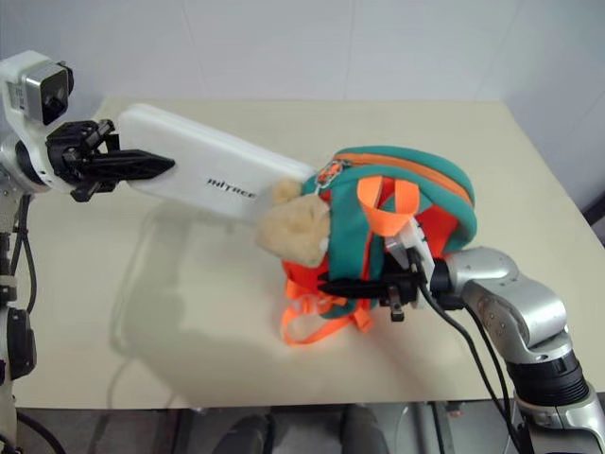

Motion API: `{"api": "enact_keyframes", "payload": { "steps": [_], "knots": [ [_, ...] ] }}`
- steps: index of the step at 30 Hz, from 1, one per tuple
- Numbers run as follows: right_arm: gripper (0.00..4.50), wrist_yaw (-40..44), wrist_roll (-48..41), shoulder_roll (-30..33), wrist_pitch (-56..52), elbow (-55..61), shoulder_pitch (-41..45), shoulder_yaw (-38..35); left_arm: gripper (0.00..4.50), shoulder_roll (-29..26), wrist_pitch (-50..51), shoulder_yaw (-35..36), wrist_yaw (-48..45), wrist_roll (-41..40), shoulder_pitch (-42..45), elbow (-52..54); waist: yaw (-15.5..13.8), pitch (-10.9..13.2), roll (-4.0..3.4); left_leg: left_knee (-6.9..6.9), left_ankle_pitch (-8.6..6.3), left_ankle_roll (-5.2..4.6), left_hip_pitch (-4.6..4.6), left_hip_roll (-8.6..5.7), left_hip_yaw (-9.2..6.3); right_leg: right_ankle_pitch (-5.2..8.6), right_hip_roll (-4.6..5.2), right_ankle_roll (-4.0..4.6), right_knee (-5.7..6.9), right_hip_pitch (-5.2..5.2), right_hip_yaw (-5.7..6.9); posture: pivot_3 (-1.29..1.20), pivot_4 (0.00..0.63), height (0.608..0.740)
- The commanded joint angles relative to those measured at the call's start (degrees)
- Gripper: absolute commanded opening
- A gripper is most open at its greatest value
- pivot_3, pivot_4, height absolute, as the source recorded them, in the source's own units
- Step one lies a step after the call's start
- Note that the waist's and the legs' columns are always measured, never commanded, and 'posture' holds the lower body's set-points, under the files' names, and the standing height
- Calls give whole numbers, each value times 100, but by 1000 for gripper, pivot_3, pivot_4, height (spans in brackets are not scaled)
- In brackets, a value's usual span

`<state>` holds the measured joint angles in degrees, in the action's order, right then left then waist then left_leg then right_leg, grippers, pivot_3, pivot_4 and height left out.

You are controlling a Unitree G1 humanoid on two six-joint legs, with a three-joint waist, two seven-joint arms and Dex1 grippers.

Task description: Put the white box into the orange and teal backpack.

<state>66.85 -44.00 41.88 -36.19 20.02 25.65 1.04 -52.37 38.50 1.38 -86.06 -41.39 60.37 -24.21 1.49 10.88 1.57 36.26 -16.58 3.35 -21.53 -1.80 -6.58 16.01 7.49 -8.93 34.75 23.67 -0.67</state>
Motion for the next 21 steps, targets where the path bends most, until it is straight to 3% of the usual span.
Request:
{"api": "enact_keyframes", "payload": {
  "steps": [1,12,21],
  "knots": [
    [632,-25,-25,-70,112,109,59,-93,1335,-52,30,14,-644,-486,359,369,2,0,0,1,0,0,0,0,0,0,0,0,0,0,0,0,150,740],
    [632,-26,79,-169,145,51,91,-60,1335,257,-323,-274,-597,-17,267,645,4,0,0,7,0,0,0,0,0,0,-1,0,3,-1,-1,0,150,740],
    [632,-62,179,-258,144,-33,155,-6,1335,980,-248,-239,499,340,-19,1344,-1,0,0,14,0,0,0,0,0,0,0,0,9,-2,-1,0,150,740]
  ]
}}
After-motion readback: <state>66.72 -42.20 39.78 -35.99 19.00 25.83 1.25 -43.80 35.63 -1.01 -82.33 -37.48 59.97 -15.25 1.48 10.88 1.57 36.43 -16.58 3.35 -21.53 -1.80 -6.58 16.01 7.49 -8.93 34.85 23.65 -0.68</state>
